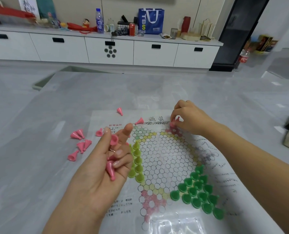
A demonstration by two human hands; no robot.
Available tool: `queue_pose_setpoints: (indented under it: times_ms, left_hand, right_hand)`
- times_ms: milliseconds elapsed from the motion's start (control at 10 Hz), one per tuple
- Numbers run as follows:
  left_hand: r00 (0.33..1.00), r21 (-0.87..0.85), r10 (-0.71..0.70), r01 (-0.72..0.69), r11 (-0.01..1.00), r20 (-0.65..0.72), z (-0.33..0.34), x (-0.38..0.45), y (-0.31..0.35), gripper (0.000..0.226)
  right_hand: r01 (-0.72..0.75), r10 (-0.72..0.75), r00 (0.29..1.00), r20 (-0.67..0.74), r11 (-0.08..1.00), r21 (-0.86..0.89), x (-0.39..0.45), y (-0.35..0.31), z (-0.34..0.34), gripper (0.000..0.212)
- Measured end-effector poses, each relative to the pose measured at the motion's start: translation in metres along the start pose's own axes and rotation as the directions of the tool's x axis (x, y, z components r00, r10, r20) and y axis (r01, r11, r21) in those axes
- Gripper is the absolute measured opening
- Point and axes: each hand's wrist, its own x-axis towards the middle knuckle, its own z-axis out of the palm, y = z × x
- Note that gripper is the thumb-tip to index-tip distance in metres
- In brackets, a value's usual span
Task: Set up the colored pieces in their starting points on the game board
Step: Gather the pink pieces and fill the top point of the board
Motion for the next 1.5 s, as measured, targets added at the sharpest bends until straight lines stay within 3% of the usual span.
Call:
queue_pose_setpoints:
  times_ms: [300, 500, 800, 900, 1000, 1100, 1200, 1400, 1500]
  left_hand:
    - [0.996, 0.054, 0.081, -0.079, 0.995, -0.046, 0.005, -0.001, 0.007, 0.034]
    - [0.996, 0.132, 0.045, -0.034, 0.991, -0.078, 0.000, -0.003, 0.011, 0.025]
    - [0.997, 0.264, 0.053, -0.037, 0.964, -0.054, 0.000, -0.007, 0.017, 0.011]
    - [0.996, 0.250, 0.057, -0.040, 0.967, -0.062, -0.001, -0.008, 0.019, 0.008]
    - [0.997, 0.221, 0.056, -0.042, 0.974, -0.060, -0.002, -0.008, 0.019, 0.006]
    - [0.998, 0.162, 0.029, -0.019, 0.987, -0.061, -0.001, -0.008, 0.017, 0.007]
    - [0.997, 0.118, 0.010, -0.002, 0.993, -0.073, -0.001, -0.008, 0.016, 0.007]
    - [0.999, -0.003, -0.035, 0.035, 0.999, -0.026, 0.004, -0.010, 0.009, 0.024]
    - [0.999, 0.007, -0.034, 0.034, 0.999, -0.003, 0.003, -0.009, 0.005, 0.022]
  right_hand:
    - [0.028, -0.029, 0.999, 0.027, 0.999, 0.033, 0.000, -0.007, -0.007, 0.026]
    - [0.210, -0.211, 0.978, 0.003, 0.977, 0.038, 0.015, -0.064, -0.004, 0.031]
    - [0.165, -0.166, 0.986, -0.004, 0.982, -0.094, 0.029, -0.085, 0.028, 0.022]
    - [0.137, -0.133, 0.987, -0.096, 0.990, 0.043, 0.023, -0.083, 0.018, 0.019]
    - [0.040, 0.064, 0.962, -0.267, 0.928, 0.369, 0.013, -0.070, -0.007, 0.015]
    - [-0.012, 0.273, 0.912, -0.304, 0.762, 0.648, -0.001, -0.043, -0.027, 0.010]
    - [-0.060, 0.431, 0.854, -0.293, 0.641, 0.765, -0.019, -0.017, -0.030, 0.008]
    - [-0.242, 0.504, 0.848, -0.164, 0.642, 0.727, -0.043, -0.003, -0.001, 0.007]
    - [-0.282, 0.475, 0.867, -0.152, 0.718, 0.636, -0.042, -0.004, 0.013, 0.006]
